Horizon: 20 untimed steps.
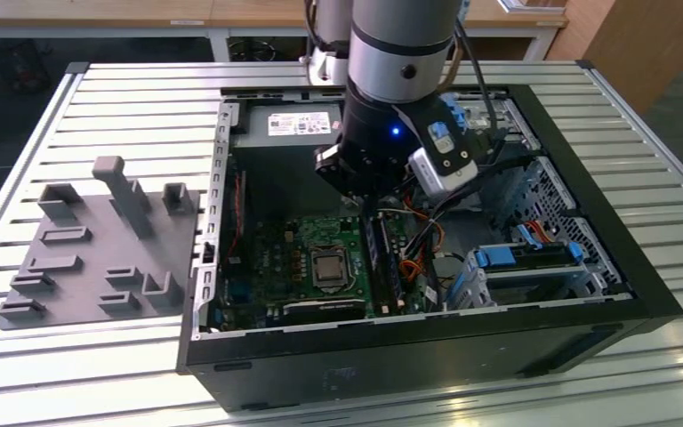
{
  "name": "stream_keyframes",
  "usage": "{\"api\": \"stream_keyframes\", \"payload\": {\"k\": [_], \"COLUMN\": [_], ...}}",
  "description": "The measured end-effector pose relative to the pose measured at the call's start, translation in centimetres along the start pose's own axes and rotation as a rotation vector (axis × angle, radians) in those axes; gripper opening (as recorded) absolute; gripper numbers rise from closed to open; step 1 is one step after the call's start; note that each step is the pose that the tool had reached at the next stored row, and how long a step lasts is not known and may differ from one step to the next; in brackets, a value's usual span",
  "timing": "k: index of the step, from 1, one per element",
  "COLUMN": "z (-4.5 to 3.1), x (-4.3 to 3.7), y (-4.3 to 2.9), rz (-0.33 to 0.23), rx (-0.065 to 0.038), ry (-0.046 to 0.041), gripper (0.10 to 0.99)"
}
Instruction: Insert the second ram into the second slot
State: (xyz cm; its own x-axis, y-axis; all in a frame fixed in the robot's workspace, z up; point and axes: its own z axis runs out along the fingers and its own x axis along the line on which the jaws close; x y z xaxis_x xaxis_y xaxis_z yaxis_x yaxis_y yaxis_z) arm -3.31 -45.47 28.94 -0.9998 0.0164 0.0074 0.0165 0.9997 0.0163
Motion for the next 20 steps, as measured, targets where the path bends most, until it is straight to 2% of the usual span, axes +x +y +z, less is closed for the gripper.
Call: {"api": "stream_keyframes", "payload": {"k": [20], "z": [1.6], "x": [-1.02], "y": [-0.14], "rz": [0.0], "rx": [0.0], "ry": [0.0002], "gripper": [0.118]}}
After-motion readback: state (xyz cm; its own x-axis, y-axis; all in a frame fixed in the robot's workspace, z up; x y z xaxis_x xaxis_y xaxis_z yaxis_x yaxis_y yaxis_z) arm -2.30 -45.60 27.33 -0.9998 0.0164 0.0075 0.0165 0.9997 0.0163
